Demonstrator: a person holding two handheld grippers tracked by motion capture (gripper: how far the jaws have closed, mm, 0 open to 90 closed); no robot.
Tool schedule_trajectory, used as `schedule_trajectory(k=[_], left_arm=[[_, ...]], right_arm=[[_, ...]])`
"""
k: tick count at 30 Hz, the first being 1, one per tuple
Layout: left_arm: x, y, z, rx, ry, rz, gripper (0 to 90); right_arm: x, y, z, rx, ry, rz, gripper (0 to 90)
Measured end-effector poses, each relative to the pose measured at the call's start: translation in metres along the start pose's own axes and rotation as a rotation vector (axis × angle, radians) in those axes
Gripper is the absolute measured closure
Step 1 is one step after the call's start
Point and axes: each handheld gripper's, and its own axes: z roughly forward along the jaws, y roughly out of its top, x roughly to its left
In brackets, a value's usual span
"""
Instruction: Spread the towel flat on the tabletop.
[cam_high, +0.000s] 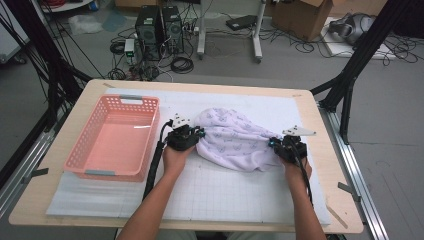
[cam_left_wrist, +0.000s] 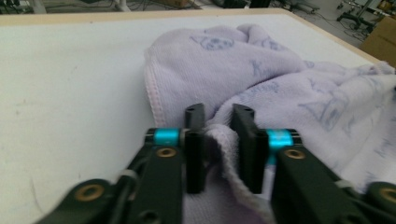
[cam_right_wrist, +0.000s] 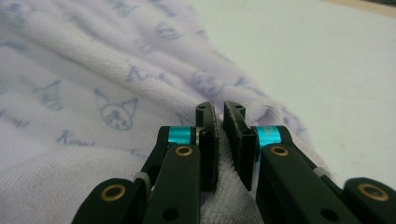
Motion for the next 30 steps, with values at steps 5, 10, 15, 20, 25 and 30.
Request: schedule_trajectory(k=[5, 10, 15, 20, 25, 30], left_arm=[[-0.006, 0.004, -0.008, 0.013, -0.035, 0.032, 44.0], [-0.023, 0.001, -0.023, 0.043, -0.099, 0.13, 44.7], [-0.037, -0.007, -0.04, 0.066, -0.177, 0.21, 51.9], [-0.044, -0.018, -0.043, 0.134, -0.244, 0.239, 58.3], [-0.054, -0.024, -0.051, 0.109, -0.252, 0.244, 56.1], [-0.062, -0.03, -0.057, 0.109, -0.281, 0.284, 52.9]], right_arm=[[-0.009, 0.001, 0.001, 0.0, -0.119, 0.021, 82.5], [-0.011, -0.001, -0.011, -0.043, -0.081, 0.041, 69.2], [-0.012, -0.003, -0.03, -0.095, -0.063, 0.06, 67.7], [-0.006, -0.009, -0.046, -0.123, -0.049, 0.013, 66.6], [-0.004, -0.024, -0.06, -0.155, -0.033, 0.026, 66.0], [-0.004, -0.037, -0.066, -0.161, -0.002, 0.034, 64.3]])
